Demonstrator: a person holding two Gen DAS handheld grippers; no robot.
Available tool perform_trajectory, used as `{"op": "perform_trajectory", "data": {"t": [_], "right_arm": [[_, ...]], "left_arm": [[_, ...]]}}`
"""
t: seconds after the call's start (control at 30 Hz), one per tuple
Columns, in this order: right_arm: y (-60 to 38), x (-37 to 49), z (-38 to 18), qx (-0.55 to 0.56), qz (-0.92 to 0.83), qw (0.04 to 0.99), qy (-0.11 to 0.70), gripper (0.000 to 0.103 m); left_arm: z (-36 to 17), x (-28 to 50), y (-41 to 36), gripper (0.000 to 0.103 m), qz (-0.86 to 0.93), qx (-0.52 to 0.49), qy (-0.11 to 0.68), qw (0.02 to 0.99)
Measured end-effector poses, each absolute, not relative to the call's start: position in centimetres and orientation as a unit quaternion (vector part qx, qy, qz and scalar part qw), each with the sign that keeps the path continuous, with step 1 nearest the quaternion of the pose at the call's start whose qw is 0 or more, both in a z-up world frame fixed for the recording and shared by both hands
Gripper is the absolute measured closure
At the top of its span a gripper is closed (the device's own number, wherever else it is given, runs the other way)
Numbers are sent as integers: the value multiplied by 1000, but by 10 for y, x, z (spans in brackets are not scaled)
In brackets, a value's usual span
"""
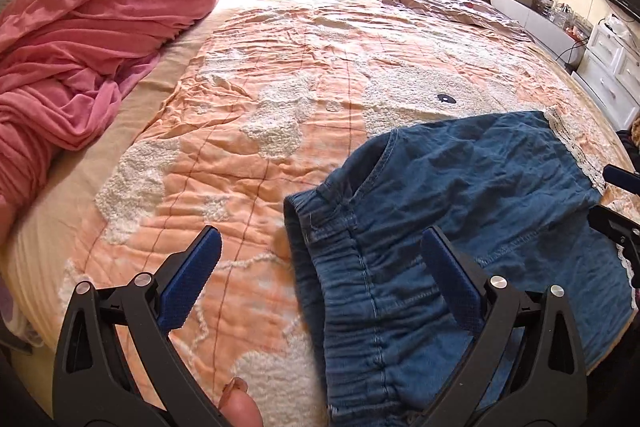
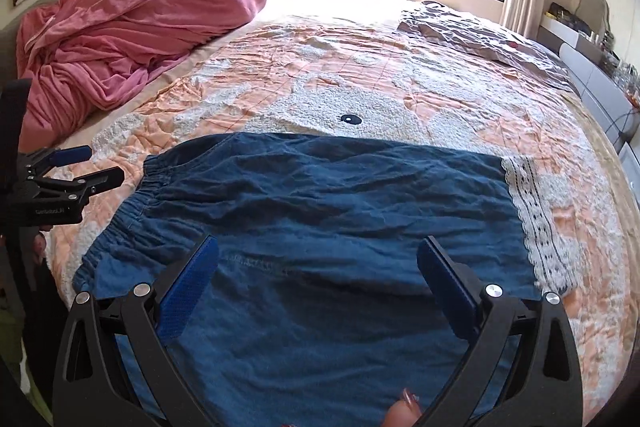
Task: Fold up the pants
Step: 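Move the left tool to the elastic waistband while the right tool reaches the denim leg, then close both tools on the denim and lift the pants off the quilt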
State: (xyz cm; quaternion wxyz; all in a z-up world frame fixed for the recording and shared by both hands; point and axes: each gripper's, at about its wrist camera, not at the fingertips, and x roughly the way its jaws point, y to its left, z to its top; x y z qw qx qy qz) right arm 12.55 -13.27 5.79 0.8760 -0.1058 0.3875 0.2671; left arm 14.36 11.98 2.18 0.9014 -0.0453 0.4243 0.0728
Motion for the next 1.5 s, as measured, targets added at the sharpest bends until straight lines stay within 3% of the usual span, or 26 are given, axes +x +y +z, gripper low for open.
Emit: {"op": "perform_trajectory", "data": {"t": [0.53,0.6,0.67,0.7,0.8,1.0,1.03,1.07,1.1,1.27,1.5], "right_arm": [[-54,243,18,-211,351,811,417,4],[-42,250,11,-236,357,802,418,4],[-32,257,7,-255,359,796,415,4],[-28,260,6,-261,365,792,416,4],[-14,266,4,-290,383,777,406,4],[10,274,-5,-358,428,727,401,6],[13,275,-7,-362,440,715,404,14],[15,274,-8,-365,454,703,407,36],[18,272,-9,-369,471,689,410,51],[18,252,-7,-378,511,667,389,92],[-19,230,30,-327,508,722,338,97]], "left_arm": [[-38,228,135,11,19,-10,485,874],[-39,228,134,33,5,-7,482,876],[-38,228,130,47,-10,1,480,877],[-37,228,127,61,-21,3,479,877],[-36,228,121,84,-45,4,478,877],[-28,221,122,93,-68,2,465,883],[-24,219,123,93,-74,-1,460,885],[-20,217,123,94,-82,-5,454,887],[-17,216,123,94,-87,-9,449,889],[-9,210,119,95,-92,5,433,897],[-6,206,120,94,-85,17,420,903]]}}
